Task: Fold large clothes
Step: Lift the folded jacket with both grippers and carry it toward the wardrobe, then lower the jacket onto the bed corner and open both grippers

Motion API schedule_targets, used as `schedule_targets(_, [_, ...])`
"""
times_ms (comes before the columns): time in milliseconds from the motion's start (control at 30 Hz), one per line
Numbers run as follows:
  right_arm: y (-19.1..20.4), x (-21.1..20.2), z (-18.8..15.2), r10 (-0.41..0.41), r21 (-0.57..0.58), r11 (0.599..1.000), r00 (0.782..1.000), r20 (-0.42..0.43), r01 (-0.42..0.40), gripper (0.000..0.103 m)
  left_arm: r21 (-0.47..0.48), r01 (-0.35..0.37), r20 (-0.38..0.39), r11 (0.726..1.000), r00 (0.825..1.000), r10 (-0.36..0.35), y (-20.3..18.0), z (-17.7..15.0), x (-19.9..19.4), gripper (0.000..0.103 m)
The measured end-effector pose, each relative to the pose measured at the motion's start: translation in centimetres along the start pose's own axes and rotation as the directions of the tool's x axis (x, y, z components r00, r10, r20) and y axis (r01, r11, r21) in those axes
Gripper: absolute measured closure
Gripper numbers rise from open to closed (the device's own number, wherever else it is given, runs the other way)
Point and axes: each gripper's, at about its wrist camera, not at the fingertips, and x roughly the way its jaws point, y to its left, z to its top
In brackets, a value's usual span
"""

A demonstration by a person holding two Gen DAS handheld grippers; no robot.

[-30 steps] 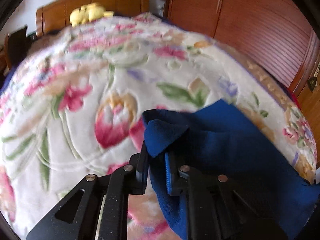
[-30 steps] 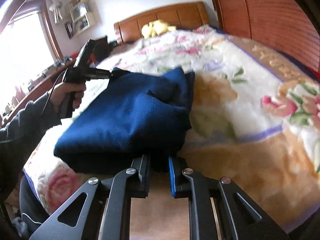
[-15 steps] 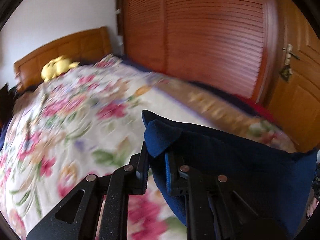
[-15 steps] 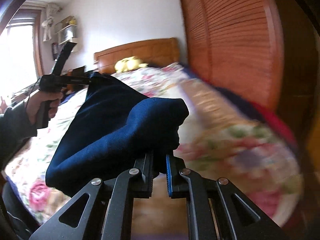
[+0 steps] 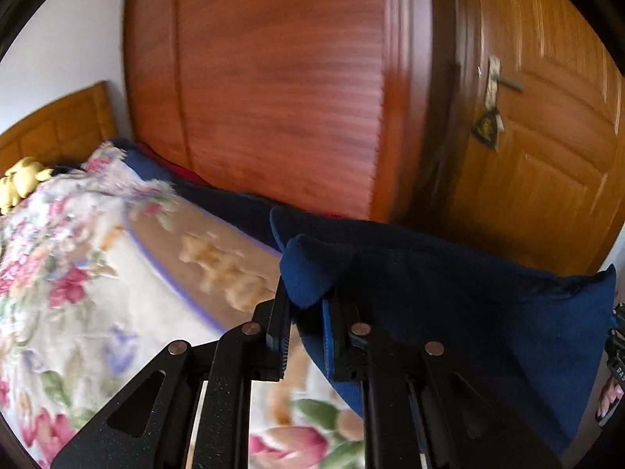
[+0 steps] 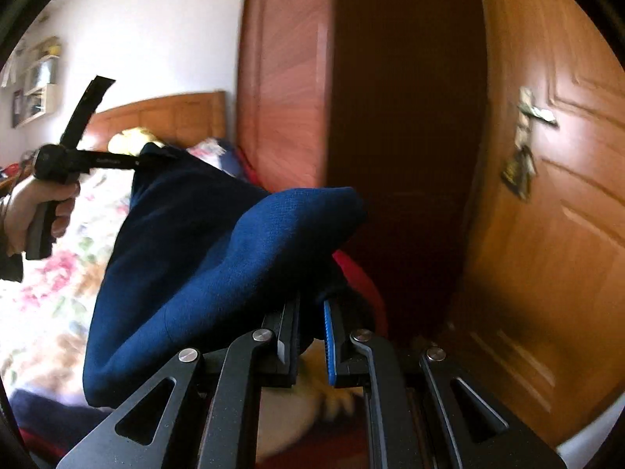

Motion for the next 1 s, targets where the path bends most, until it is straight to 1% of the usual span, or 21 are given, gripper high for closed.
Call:
schedule_targets(67, [-0.8, 1.9, -1.6, -0.015, 0.027, 0.999, 0.998, -0.063, 0.017, 0.093, 0.004, 0.005, -0.051, 1.000, 0.999, -0.005, -0.9, -1.3, 2.5, 0.088])
schedule_targets(100, [-1.3, 2.9, -2.7, -0.017, 0.047, 0.999, 0.994, -0.105, 0.022, 0.093, 0.024, -0.032, -0.069, 0.999, 0.997, 0.034, -1.2, -2.2, 3.4, 0.088])
schedule_targets(133, [-1.7, 3.6, -3.6, -0.025, 0.066, 0.997, 0.992, -0.126, 0.034, 0.093, 0.050, -0.078, -0.076, 0.996, 0.994, 0.082, -1.3, -3.1, 3.9, 0.088])
schedule_targets(167, [-1.9, 3.7, -4.1, -0.030, 0.080, 0.996, 0.991, -0.127, 0.040, 0.092, 0.047, -0.081, -0.082, 0.996, 0.993, 0.085, -0.9, -3.5, 4.1, 0.088])
schedule_targets(233, [-2.0, 3.6, -4.7, -0.021, 0.113, 0.993, 0.992, -0.121, 0.035, 0.091, 0.016, -0.056, -0.113, 0.998, 0.992, 0.057, 0.2, -4.0, 4.2, 0.086])
schedule_targets(300, [-2.1, 3.4, -4.8, -0.026, 0.126, 0.991, 0.991, -0.130, 0.043, 0.090, 0.005, -0.047, -0.151, 0.999, 0.987, 0.047, 1.0, -4.0, 4.2, 0.082])
schedule_targets(333, [-1.8, 3.5, -4.7, -0.034, 0.123, 0.991, 0.990, -0.135, 0.051, 0.088, 0.012, -0.034, -0.163, 0.999, 0.986, 0.035, 1.2, -4.0, 3.8, 0.079])
schedule_targets(367, [-1.7, 3.1, -4.6, -0.044, 0.124, 0.990, 0.989, -0.140, 0.062, 0.085, 0.021, -0.029, -0.164, 0.999, 0.986, 0.032, 1.2, -4.1, 3.4, 0.074])
schedule_targets(400, [-1.9, 4.0, -3.9, -0.048, 0.130, 0.989, 0.989, -0.142, 0.067, 0.084, 0.038, -0.024, -0.160, 0.999, 0.987, 0.029, 0.8, -4.3, 2.7, 0.070])
schedule_targets(433, [-2.0, 3.6, -3.7, -0.056, 0.131, 0.989, 0.988, -0.144, 0.075, 0.083, 0.052, -0.013, -0.150, 0.999, 0.988, 0.021, 0.9, -4.4, 1.8, 0.068])
schedule_targets(467, [-1.9, 2.9, -3.4, -0.086, 0.126, 0.986, 0.986, -0.143, 0.105, 0.081, 0.059, -0.008, -0.147, 0.998, 0.989, 0.016, 0.1, -4.3, 1.9, 0.066])
schedule_targets(500, [-1.7, 3.3, -3.0, -0.111, 0.123, 0.984, 0.985, -0.134, 0.128, 0.080, 0.067, 0.004, -0.145, 0.998, 0.989, 0.006, 0.0, -4.6, 1.1, 0.065])
schedule_targets(533, [-1.6, 2.5, -2.6, -0.126, 0.123, 0.982, 0.984, -0.122, 0.141, 0.073, 0.075, 0.012, -0.143, 0.997, 0.990, -0.001, -0.2, -4.9, 0.4, 0.065])
schedule_targets(567, [-1.0, 1.7, -2.5, -0.127, 0.122, 0.982, 0.985, -0.115, 0.141, 0.069, 0.087, 0.021, -0.141, 0.996, 0.990, -0.009, -0.3, -5.2, -0.5, 0.063])
schedule_targets(600, [-0.6, 1.1, -2.1, -0.122, 0.119, 0.984, 0.986, -0.109, 0.135, 0.062, 0.095, 0.028, -0.137, 0.995, 0.990, -0.014, -0.5, -5.5, -0.9, 0.060])
schedule_targets(633, [-0.1, 0.6, -1.7, -0.127, 0.109, 0.984, 0.986, -0.103, 0.138, 0.057, 0.102, 0.034, -0.132, 0.994, 0.991, -0.020, -0.6, -5.6, -1.5, 0.059])
schedule_targets(700, [1.0, 0.2, -1.1, -0.138, 0.085, 0.985, 0.985, -0.099, 0.147, 0.053, 0.111, 0.048, -0.115, 0.993, 0.993, -0.035, -0.6, -6.5, -3.3, 0.056])
schedule_targets(767, [2.2, -0.1, -0.6, -0.121, 0.067, 0.989, 0.988, -0.101, 0.128, 0.048, 0.105, 0.070, -0.096, 0.992, 0.994, -0.060, -0.4, -7.2, -5.1, 0.055])
schedule_targets(867, [3.9, -0.6, -0.3, -0.096, 0.065, 0.992, 0.989, -0.113, 0.104, 0.045, 0.093, 0.073, -0.060, 0.993, 0.996, -0.067, 0.1, -8.9, -8.2, 0.055])
schedule_targets(1000, [6.6, -0.9, 0.0, -0.052, 0.054, 0.997, 0.991, -0.125, 0.059, 0.044, 0.090, 0.069, -0.038, 0.994, 0.997, -0.066, 0.9, -10.9, -11.7, 0.055])
